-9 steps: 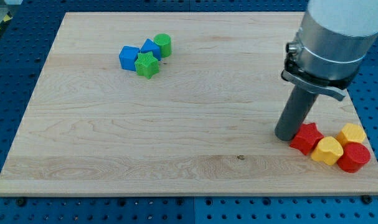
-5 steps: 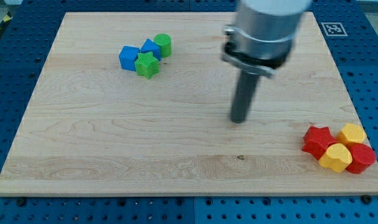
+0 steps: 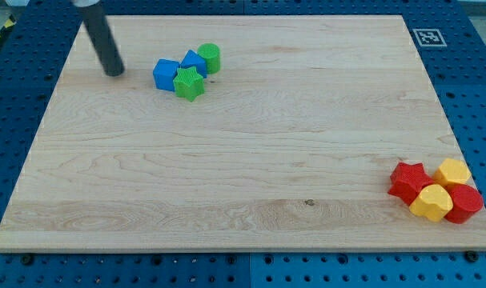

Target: Move green star along with blue cube towards center right

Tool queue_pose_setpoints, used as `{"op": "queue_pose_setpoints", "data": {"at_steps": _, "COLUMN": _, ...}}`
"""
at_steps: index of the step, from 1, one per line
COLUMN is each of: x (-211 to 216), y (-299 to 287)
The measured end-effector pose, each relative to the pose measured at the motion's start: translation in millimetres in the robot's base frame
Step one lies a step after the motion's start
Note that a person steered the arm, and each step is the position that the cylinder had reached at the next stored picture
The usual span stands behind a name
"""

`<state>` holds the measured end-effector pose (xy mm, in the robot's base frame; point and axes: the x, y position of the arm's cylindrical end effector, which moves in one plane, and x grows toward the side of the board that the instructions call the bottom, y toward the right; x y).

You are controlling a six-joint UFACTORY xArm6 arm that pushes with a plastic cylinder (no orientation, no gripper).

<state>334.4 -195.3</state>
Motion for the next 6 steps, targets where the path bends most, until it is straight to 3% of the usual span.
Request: {"op": "queue_pose_setpoints", "data": {"at_steps": 6, "x": 73.7, "y": 124.3}}
